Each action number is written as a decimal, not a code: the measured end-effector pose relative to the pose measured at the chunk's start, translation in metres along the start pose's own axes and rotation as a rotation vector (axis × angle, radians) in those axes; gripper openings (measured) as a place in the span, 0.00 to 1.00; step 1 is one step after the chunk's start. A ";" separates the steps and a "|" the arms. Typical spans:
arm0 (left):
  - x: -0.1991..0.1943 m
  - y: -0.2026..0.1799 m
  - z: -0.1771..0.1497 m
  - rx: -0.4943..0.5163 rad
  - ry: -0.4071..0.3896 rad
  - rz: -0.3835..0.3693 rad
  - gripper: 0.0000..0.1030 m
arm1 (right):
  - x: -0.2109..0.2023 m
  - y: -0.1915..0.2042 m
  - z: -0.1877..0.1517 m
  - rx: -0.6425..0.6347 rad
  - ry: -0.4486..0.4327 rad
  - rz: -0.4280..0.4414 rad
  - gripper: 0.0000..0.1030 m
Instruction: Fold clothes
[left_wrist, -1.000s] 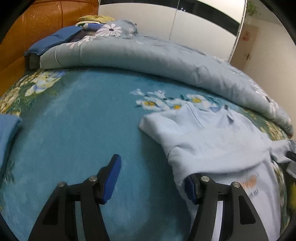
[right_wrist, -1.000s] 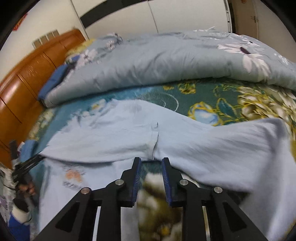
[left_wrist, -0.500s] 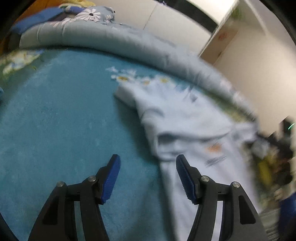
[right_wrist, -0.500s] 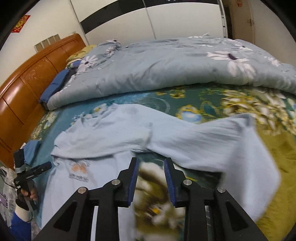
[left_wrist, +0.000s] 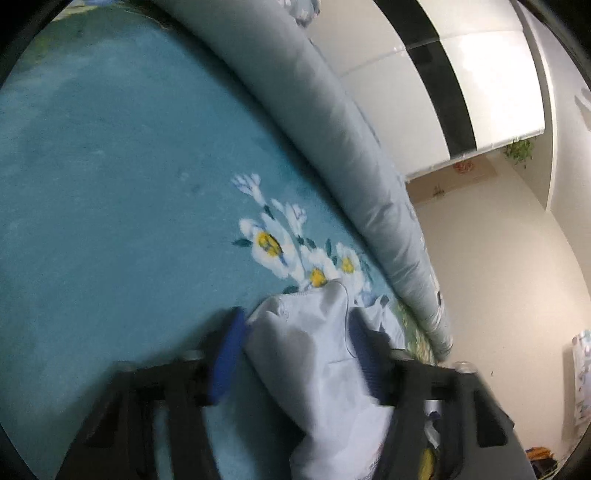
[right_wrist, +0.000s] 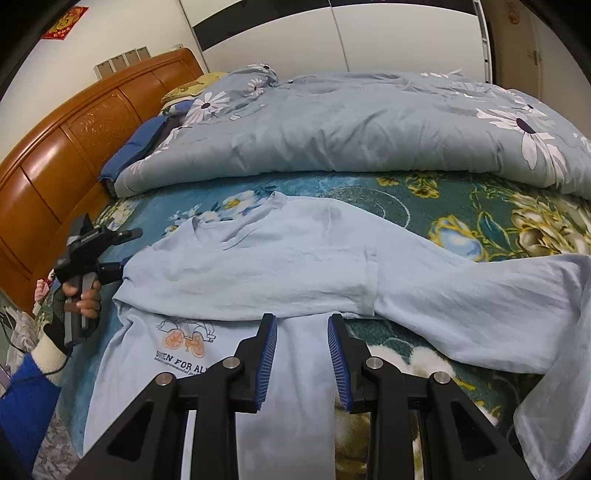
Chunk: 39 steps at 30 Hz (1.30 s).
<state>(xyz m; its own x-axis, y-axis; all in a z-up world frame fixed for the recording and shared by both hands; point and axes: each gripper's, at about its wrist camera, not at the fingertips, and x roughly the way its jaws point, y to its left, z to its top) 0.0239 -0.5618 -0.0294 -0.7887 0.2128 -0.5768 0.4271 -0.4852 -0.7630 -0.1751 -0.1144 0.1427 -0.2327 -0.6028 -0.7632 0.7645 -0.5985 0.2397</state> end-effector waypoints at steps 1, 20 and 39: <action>0.006 -0.003 0.001 0.020 0.015 0.024 0.09 | 0.002 0.000 0.000 0.000 0.003 0.001 0.30; -0.053 -0.009 -0.017 0.063 -0.075 0.088 0.17 | -0.009 -0.002 -0.025 0.030 0.010 -0.014 0.30; -0.111 -0.064 -0.268 0.279 0.030 0.266 0.41 | -0.084 -0.011 -0.186 0.172 0.087 0.032 0.31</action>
<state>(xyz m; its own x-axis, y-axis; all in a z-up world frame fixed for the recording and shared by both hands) 0.2025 -0.3265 0.0054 -0.6513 0.0711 -0.7555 0.4751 -0.7382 -0.4789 -0.0524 0.0412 0.0925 -0.1511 -0.5794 -0.8009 0.6551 -0.6655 0.3578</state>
